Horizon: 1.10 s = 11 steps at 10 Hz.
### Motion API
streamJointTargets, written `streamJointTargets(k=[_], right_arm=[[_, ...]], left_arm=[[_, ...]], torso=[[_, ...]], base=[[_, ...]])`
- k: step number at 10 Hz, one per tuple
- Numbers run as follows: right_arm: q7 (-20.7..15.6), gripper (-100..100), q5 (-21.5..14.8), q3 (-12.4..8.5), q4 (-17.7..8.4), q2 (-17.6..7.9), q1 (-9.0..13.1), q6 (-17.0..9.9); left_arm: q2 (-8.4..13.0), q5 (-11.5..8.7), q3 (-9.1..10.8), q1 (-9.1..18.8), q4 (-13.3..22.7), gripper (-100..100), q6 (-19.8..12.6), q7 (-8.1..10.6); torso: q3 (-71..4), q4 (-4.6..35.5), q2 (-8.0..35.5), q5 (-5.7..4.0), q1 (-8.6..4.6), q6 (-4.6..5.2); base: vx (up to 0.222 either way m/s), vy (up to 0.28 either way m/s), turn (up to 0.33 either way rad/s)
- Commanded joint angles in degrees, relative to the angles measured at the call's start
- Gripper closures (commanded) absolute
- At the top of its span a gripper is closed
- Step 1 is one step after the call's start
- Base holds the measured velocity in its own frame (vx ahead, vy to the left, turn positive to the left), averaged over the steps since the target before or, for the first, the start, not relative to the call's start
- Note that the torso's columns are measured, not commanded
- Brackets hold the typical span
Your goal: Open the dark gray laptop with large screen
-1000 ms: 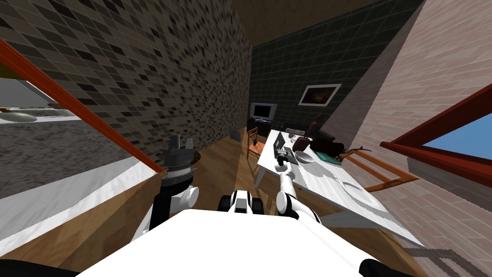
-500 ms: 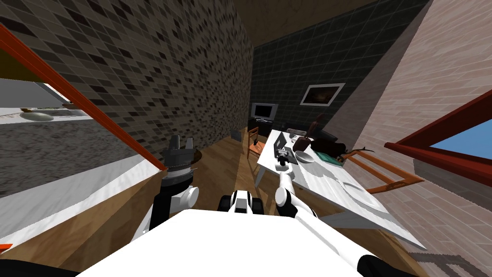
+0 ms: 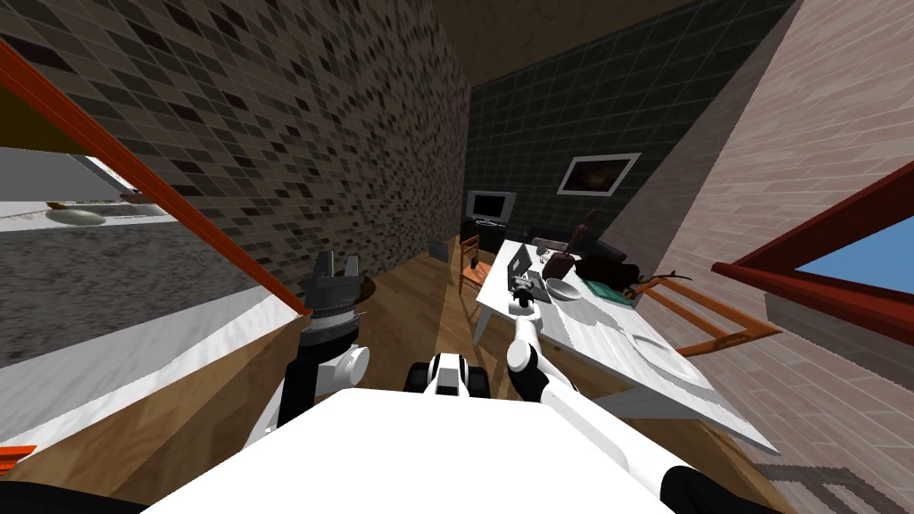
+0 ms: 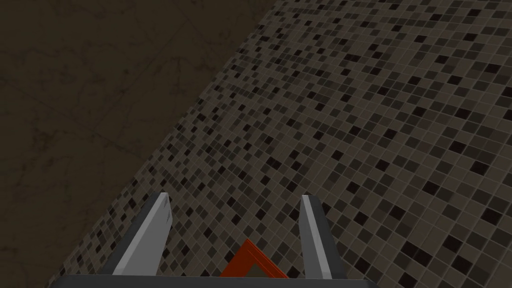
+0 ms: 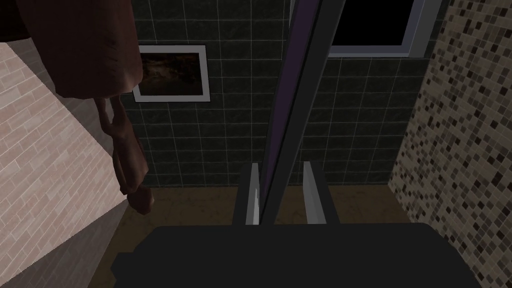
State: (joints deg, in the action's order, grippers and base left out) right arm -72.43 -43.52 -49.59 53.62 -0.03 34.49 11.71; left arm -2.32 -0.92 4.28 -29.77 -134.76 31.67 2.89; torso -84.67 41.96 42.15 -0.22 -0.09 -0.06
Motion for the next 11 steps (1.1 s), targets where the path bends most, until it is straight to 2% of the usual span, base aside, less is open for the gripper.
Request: streamJointTargets(k=[1,2,3,4,5,6,7,8,9,10,11], right_arm=[[-4.17,100,2.16,-4.26,-3.18,0.81,1.45,2.3],[-5.27,100,2.16,-5.31,-3.18,0.81,1.45,2.3],[-7.68,100,5.02,-7.97,-6.19,2.05,4.28,5.68],[-9.55,100,5.74,-9.9,-6.57,2.05,4.28,6.05],[-10.65,100,5.74,-10.82,-6.57,2.05,4.28,6.05],[-9.21,100,5.44,-9.28,-5.03,2.1,4.25,5.81],[-11.96,100,8.34,-10.27,-7.33,1.2,4.22,8.71],[-11.96,100,9.89,-10.27,-7.33,1.2,4.22,8.82],[-11.96,100,10.9,-10.27,-7.33,1.2,4.22,8.82],[-14.59,100,12.96,-11.23,-9.76,0.23,4.19,11.7],[-14.59,100,14.63,-11.23,-9.76,0.23,4.19,11.79]], left_arm=[[0.0,0.0,0.0,0.0,0.0,0,0.0,0.0],[0.0,0.0,-0.01,0.0,0.0,0,0.0,0.0],[-0.01,0.0,-0.01,0.0,0.0,0,0.0,0.0],[0.0,0.0,0.0,0.0,0.0,0,0.0,0.0],[0.0,0.0,0.0,0.0,0.0,0,0.0,0.0],[0.0,0.0,0.0,0.0,0.0,0,0.0,0.0],[0.0,0.0,0.0,0.0,0.0,0,0.0,0.0],[0.01,0.0,0.0,0.02,0.0,0,0.0,0.0],[0.01,0.0,0.0,0.01,0.0,0,0.0,0.0],[0.0,0.0,0.0,0.0,0.0,0,0.0,0.0],[0.01,0.0,0.0,0.01,0.0,0,0.0,0.0]], torso=[[0.01,0.02,-0.01,0.03,0.09,-0.05],[-0.03,-0.04,-0.07,0.02,0.09,0.06],[-0.13,-0.12,-0.23,-0.02,-0.05,0.11],[-0.12,-0.07,-0.19,-0.03,-0.04,-0.11],[-0.08,-0.07,-0.16,-0.04,-0.05,-0.04],[-0.1,-0.12,-0.18,-0.06,-0.1,0.13],[-0.13,0.0,-0.23,0.03,-0.12,0.1],[-0.1,0.08,-0.2,0.0,-0.3,-0.21],[-0.09,0.1,-0.19,0.01,-0.27,-0.1],[-0.13,0.09,-0.25,0.1,-0.08,0.18],[-0.14,0.05,-0.27,0.04,-0.11,-0.11]], base=[[-0.019,-0.008,0.029],[-0.008,0.006,0.003],[-0.038,-0.006,0.01],[-0.042,-0.024,0.04],[-0.017,-0.014,0.044],[-0.01,0.002,0.005],[-0.05,-0.087,0.36],[-0.068,-0.135,0.306],[-0.036,-0.077,0.046],[-0.049,-0.094,0.322],[-0.06,-0.121,0.236]])
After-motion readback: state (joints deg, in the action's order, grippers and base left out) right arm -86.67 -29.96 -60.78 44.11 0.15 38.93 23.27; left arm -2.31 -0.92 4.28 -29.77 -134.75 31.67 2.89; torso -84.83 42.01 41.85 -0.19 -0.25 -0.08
